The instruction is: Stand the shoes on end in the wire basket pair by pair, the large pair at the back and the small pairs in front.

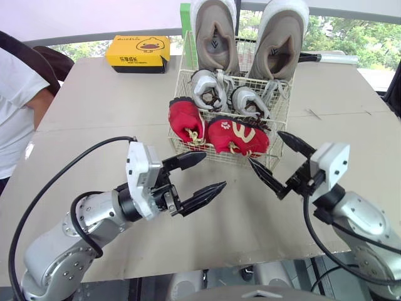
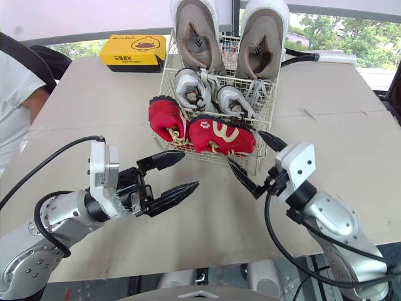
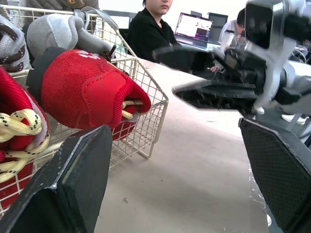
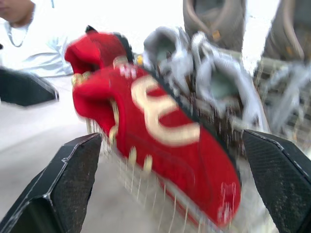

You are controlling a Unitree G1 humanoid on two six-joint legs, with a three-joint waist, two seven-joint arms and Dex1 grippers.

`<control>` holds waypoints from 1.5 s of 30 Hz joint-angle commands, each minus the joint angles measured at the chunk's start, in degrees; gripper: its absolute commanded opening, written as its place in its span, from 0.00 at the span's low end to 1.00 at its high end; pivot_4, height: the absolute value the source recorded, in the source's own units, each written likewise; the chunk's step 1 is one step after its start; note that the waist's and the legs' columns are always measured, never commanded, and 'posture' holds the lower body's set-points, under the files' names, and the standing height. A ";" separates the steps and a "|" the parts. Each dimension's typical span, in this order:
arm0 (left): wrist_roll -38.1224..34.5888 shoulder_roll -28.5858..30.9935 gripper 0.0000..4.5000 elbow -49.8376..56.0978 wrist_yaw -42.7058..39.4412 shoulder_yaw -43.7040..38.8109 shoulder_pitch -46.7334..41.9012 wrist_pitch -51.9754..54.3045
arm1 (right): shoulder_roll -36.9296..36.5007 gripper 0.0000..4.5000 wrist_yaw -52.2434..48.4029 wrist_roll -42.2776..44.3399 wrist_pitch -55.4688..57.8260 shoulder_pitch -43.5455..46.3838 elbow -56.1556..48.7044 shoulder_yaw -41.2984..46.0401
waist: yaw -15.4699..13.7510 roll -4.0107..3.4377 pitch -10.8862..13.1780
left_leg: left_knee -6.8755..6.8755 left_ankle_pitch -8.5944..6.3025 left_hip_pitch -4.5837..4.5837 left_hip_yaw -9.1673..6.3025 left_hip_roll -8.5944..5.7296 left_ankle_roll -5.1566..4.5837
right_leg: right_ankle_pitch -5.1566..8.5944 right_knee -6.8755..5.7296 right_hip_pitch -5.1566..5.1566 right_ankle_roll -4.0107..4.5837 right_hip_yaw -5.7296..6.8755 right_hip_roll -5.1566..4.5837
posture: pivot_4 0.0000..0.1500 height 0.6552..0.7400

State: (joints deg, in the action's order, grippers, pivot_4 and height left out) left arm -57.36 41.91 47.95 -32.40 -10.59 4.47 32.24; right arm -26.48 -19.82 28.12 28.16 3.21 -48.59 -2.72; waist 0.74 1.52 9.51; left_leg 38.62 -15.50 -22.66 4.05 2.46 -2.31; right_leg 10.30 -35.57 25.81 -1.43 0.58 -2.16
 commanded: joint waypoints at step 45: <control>11.42 -4.67 1.00 -20.45 -20.56 -2.94 0.90 -10.80 | 11.39 0.99 11.17 -3.91 22.37 -1.33 -2.86 8.49 | -1.61 0.68 -0.34 | 0.15 0.01 -0.10 0.08 -0.15 0.04 | 0.01 -0.07 -0.11 -0.02 0.27 -0.79 | 1.00 1.00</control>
State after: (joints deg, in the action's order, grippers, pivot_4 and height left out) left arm -46.14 37.48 25.76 -52.36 -13.09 5.33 22.71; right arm -15.15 -9.40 23.96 50.16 2.39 -52.49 2.72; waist -0.87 2.20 9.17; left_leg 38.77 -15.49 -22.77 4.13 2.31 -2.27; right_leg 10.32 -35.64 25.67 -1.46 0.84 -2.95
